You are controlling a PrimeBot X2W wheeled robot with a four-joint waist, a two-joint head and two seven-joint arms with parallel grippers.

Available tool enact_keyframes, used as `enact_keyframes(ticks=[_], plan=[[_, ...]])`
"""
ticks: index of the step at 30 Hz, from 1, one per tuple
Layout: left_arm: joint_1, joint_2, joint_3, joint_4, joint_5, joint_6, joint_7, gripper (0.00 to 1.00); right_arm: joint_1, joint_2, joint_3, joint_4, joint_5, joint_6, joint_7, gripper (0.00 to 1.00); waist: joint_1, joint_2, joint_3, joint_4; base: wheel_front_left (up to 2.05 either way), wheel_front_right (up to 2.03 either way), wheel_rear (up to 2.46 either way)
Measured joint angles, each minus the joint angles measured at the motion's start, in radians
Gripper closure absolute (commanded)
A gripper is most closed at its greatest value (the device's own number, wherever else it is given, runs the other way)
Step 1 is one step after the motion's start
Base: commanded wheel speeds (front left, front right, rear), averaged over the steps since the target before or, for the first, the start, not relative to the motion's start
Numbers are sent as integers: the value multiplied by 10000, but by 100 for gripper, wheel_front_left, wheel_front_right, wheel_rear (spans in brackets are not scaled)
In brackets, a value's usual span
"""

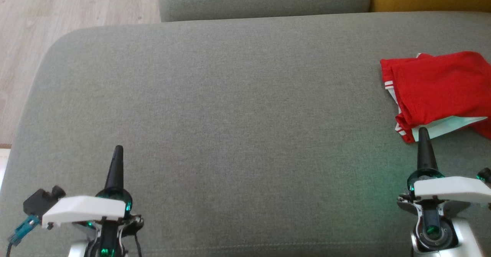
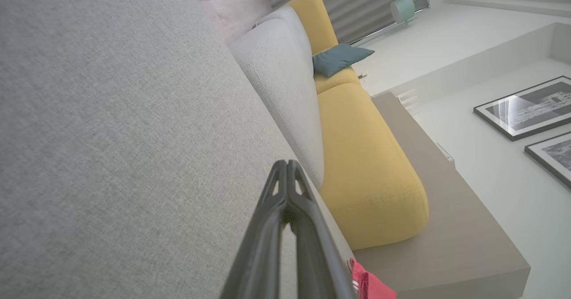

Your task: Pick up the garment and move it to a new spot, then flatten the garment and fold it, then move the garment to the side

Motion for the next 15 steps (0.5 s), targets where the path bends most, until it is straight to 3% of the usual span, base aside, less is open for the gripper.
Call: enact_keyframes(ticks=[15], plan=[[-16, 4, 274, 221, -1480, -67, 433, 100, 1, -13, -165, 8, 1795, 0, 454, 100, 0, 0, -156, -14, 0, 0, 0]])
